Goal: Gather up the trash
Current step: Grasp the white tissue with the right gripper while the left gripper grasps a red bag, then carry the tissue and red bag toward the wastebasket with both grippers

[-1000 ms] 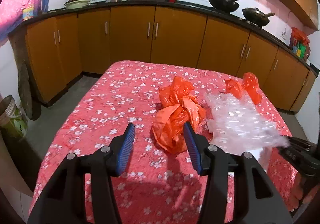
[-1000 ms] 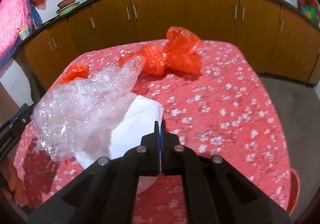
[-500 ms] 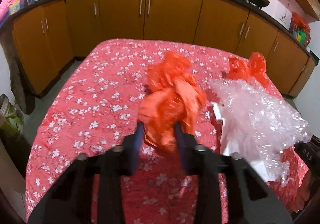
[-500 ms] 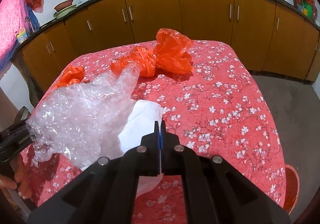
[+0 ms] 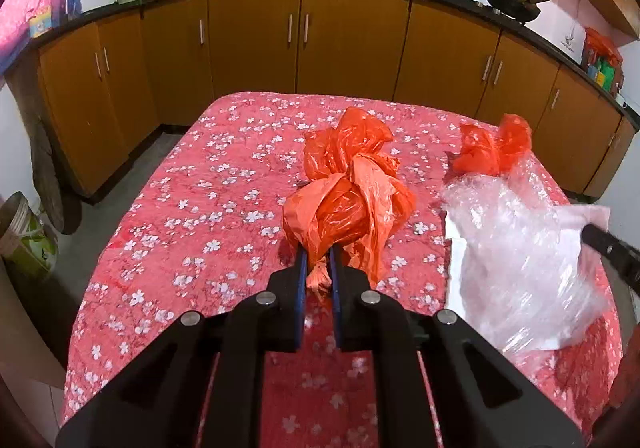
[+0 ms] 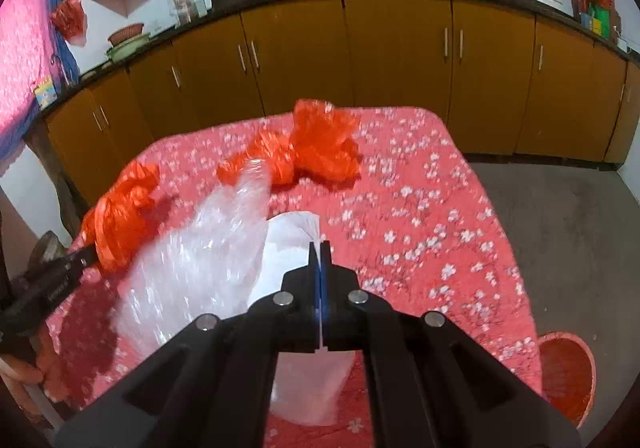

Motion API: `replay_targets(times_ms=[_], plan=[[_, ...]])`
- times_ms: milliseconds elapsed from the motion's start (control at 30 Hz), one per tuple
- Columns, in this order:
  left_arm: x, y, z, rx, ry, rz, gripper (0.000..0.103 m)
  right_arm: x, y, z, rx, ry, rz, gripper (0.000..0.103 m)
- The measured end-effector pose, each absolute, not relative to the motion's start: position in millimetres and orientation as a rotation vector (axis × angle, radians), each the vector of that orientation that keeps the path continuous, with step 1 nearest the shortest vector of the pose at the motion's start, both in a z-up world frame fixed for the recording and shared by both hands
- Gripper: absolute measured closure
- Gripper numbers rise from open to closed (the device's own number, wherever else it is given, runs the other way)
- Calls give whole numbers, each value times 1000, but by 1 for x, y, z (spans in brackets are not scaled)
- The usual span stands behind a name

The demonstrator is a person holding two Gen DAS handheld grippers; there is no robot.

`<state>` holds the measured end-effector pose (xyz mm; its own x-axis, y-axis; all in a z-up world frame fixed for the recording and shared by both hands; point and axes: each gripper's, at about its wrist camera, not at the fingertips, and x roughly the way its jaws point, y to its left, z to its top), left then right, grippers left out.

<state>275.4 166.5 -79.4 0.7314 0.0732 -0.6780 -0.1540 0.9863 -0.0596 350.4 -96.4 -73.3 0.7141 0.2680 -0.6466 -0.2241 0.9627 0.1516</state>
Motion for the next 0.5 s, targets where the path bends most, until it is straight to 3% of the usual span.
replay_targets(times_ms=[500], plan=[[251,143,-41,-78,664,95,93,318,-120,-21,93,611,245,101]])
